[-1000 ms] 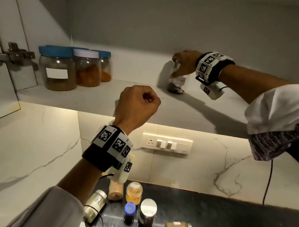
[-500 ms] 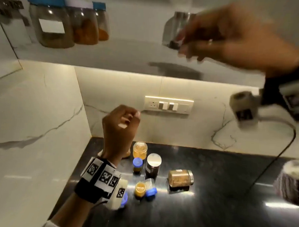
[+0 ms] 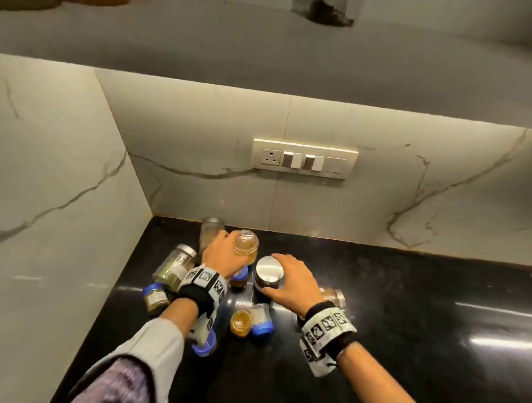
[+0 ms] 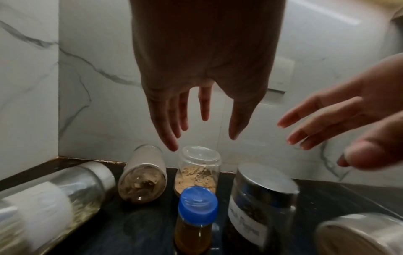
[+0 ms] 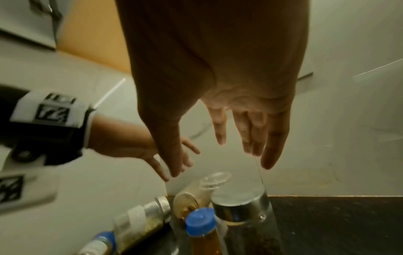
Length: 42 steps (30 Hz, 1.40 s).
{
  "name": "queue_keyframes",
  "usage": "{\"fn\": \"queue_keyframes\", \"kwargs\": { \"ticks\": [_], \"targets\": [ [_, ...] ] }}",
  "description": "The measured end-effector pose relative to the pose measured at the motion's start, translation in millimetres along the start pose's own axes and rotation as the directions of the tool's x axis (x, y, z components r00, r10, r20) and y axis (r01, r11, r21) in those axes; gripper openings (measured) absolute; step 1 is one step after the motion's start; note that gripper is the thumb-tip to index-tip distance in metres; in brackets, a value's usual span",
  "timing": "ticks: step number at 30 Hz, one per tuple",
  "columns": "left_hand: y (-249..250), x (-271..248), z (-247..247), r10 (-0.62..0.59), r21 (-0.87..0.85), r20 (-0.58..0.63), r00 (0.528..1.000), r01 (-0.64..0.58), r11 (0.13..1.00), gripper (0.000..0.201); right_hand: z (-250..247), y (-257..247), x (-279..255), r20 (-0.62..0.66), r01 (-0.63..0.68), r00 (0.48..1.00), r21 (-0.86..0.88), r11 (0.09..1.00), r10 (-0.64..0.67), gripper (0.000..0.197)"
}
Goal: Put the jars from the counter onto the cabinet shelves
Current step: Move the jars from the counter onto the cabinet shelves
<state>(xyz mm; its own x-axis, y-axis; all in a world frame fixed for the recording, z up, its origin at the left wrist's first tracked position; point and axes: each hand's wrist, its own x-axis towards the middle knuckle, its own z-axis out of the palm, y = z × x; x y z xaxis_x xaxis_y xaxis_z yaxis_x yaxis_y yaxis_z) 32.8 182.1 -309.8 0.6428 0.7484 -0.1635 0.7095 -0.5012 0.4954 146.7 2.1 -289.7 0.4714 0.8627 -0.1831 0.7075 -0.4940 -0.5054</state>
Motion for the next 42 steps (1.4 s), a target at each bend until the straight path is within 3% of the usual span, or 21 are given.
{"fn": "queue_keyframes", "kwargs": {
  "ticks": [4,7,9,12,14,15,16,18,21,25,27,29,30,32,34,35,37,38,42],
  "targets": [
    [18.3,57.9,19.4,-0.051,0.187,0.105,0.993,0.030,0.982,0.087,28.0,5.8,44.8,0.122,0.048,0.992,-0.161,0.986,-0.028,0.103],
    [21.9,84.6,38.5,-0.069,0.284,0.217,0.974,0.005,0.959,0.090,39.0,16.1,57.0,0.124,0.078,0.991,-0.230,0.970,-0.050,0.088],
    [21.4,94.9,49.0,-0.077,0.311,0.223,0.972,0.004,0.950,0.087,40.3,31.3,57.9,0.083,0.045,0.996,-0.185,0.982,-0.030,0.075],
    [8.2,92.9,43.4,-0.109,0.184,0.131,0.985,0.084,0.979,0.078,32.1,40.1,53.5,0.018,-0.046,0.999,-0.064,0.997,0.047,0.070],
    [0.2,91.1,36.3,-0.220,-0.132,0.047,0.974,0.225,0.965,0.068,22.9,50.4,53.9,-0.025,-0.140,0.989,0.088,0.986,0.143,0.068],
    [-2.1,85.5,27.7,-0.302,-0.390,0.041,0.953,0.293,0.873,0.062,18.2,54.5,53.9,-0.047,-0.185,0.979,0.189,0.964,0.198,0.066],
    [-4.3,78.2,19.2,-0.378,-0.652,0.071,0.923,0.330,0.683,0.057,12.9,57.9,52.3,-0.071,-0.220,0.965,0.310,0.925,0.253,0.063],
    [-6.2,57.8,2.4,-0.415,-0.901,0.190,0.890,0.326,0.286,0.046,3.0,62.2,48.0,-0.087,-0.256,0.921,0.602,0.756,0.381,0.058],
    [-13.5,16.7,-11.8,-0.260,-0.949,0.315,0.913,0.298,-0.104,0.051,-9.2,59.0,35.4,0.086,-0.244,0.864,0.933,0.263,0.496,0.061],
    [-14.1,-40.7,-13.9,-0.103,-0.865,0.333,0.937,0.260,-0.429,0.045,-21.5,42.9,3.8,0.271,-0.206,0.903,0.954,-0.216,0.333,0.053],
    [-10.9,-61.3,-10.8,-0.078,-0.840,0.329,0.941,0.253,-0.481,0.048,-19.9,34.0,-12.5,0.308,-0.210,0.927,0.898,-0.386,0.213,0.058],
    [-8.1,-77.6,-7.5,-0.004,-0.830,0.310,0.951,0.268,-0.489,0.048,-16.4,23.6,-28.4,0.315,-0.227,0.943,0.843,-0.488,0.106,0.062],
    [-7.4,-82.8,-6.2,0.008,-0.858,0.308,0.951,0.282,-0.431,0.046,-14.5,18.4,-35.3,0.303,-0.233,0.951,0.835,-0.499,0.063,0.063],
    [-4.4,-96.9,-9.6,0.006,-0.896,0.331,0.944,0.316,-0.313,0.047,-10.8,7.5,-50.0,0.255,-0.237,0.967,0.862,-0.448,-0.019,0.069],
    [-1.6,-112.3,-18.3,0.238,-0.937,0.276,0.931,0.315,-0.148,0.029,-8.5,1.3,-61.5,0.214,-0.225,0.974,0.894,-0.387,-0.071,0.079],
    [-2.8,-118.0,-21.4,0.297,-0.956,0.256,0.920,0.286,-0.064,0.041,-9.6,-0.7,-65.7,0.207,-0.220,0.975,0.905,-0.364,-0.077,0.082],
    [-4.5,-128.0,-27.5,0.337,-0.958,0.285,0.897,0.278,0.070,0.071,-15.1,-4.7,-74.5,0.204,-0.209,0.978,0.940,-0.269,-0.044,0.079],
    [-4.1,-134.0,-31.9,0.311,-0.960,0.275,0.910,0.245,0.133,0.077,-18.9,-6.8,-78.7,0.201,-0.200,0.980,0.959,-0.203,-0.015,0.077],
    [0.2,-163.2,-54.7,0.190,-0.921,0.128,0.973,0.046,0.386,0.079,-47.3,-28.8,-101.8,0.131,-0.131,0.991,0.979,0.154,0.013,0.056]
  ]
}}
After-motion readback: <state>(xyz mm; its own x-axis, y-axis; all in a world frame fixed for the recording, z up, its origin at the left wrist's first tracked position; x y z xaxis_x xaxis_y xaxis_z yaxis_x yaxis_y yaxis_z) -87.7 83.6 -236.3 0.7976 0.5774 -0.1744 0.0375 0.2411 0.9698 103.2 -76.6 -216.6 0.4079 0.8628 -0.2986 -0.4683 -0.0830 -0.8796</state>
